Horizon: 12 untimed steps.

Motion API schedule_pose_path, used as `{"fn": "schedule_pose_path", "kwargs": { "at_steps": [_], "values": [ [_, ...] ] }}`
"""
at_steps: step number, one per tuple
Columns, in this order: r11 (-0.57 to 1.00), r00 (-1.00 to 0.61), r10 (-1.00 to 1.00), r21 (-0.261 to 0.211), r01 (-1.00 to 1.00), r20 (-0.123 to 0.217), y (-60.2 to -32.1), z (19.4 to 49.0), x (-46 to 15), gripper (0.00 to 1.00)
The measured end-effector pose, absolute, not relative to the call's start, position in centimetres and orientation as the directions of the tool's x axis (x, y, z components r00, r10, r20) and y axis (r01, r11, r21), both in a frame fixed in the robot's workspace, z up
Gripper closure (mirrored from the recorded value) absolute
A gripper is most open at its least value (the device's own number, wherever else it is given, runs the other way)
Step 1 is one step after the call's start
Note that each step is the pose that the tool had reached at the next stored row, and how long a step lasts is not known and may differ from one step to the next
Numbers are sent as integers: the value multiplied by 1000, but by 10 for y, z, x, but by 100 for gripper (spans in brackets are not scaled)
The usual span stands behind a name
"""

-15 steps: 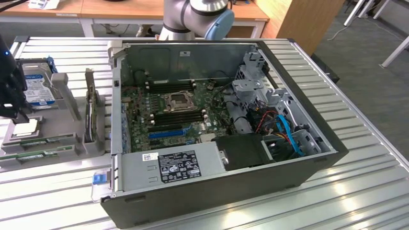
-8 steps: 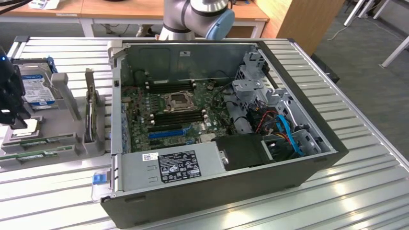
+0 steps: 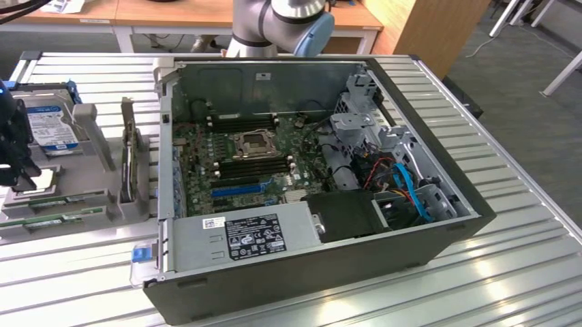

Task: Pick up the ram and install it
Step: 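Pick up the ram and move it above insertion slot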

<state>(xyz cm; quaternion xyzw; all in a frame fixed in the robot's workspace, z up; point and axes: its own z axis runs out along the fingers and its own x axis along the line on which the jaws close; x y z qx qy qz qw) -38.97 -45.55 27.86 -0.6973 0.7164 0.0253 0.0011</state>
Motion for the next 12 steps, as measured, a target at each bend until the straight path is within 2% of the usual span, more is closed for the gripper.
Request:
{"fn": "schedule_pose_path", "kwargs": {
  "at_steps": [5, 12],
  "values": [
    [26, -28, -999, 35, -999, -37, -457, 260, -390, 70],
    [26, -28, -999, 35, -999, -37, -457, 259, -390, 70]
  ]
}}
